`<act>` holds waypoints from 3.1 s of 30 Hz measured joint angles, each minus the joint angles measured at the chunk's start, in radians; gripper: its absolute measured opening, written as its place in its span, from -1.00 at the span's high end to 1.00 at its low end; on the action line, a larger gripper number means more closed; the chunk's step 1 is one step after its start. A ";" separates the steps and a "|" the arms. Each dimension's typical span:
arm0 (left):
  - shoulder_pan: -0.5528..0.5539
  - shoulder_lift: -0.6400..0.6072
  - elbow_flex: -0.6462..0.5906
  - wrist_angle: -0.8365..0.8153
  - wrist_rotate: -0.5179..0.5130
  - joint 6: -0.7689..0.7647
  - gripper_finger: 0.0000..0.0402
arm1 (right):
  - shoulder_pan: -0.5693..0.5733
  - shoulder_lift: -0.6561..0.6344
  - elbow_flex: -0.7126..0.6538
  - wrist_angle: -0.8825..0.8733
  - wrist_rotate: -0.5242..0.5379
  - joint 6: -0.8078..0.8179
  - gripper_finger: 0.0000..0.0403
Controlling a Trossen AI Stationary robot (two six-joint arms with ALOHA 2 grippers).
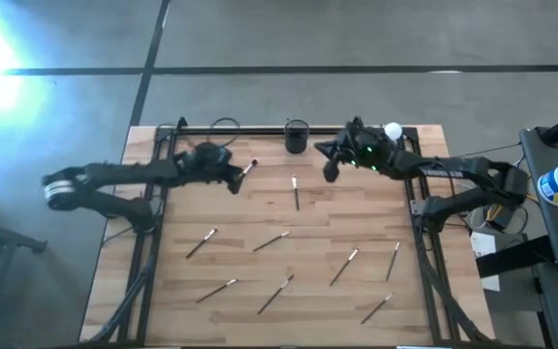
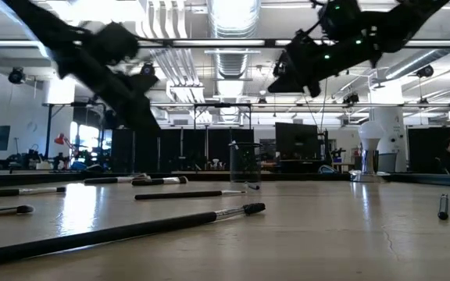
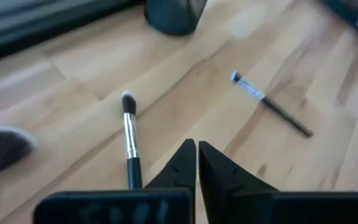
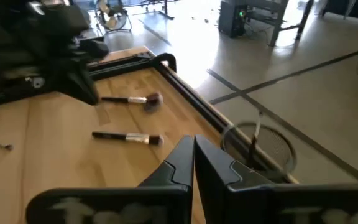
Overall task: Put items in baskets/containers
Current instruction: Put the black foundation brush into the black pen holder
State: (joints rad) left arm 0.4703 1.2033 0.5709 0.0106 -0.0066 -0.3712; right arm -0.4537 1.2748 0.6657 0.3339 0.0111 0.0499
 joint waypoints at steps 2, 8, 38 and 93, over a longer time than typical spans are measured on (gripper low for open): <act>0.018 0.076 0.071 -0.030 0.030 0.022 0.83 | 0.018 -0.044 -0.043 0.020 0.020 0.003 0.96; 0.056 0.280 0.240 -0.122 0.052 0.090 0.52 | 0.026 -0.150 -0.144 0.075 0.020 0.029 0.96; 0.166 0.592 0.361 -0.092 0.085 0.143 0.74 | 0.026 -0.182 -0.213 0.114 0.018 0.018 0.96; 0.248 1.008 0.741 1.256 0.446 0.108 1.00 | 0.083 -0.023 -0.215 0.455 -0.068 0.052 0.96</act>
State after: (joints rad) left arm 0.7185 2.2112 1.3119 1.2671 0.4393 -0.2633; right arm -0.3706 1.2522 0.4507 0.7886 -0.0570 0.1017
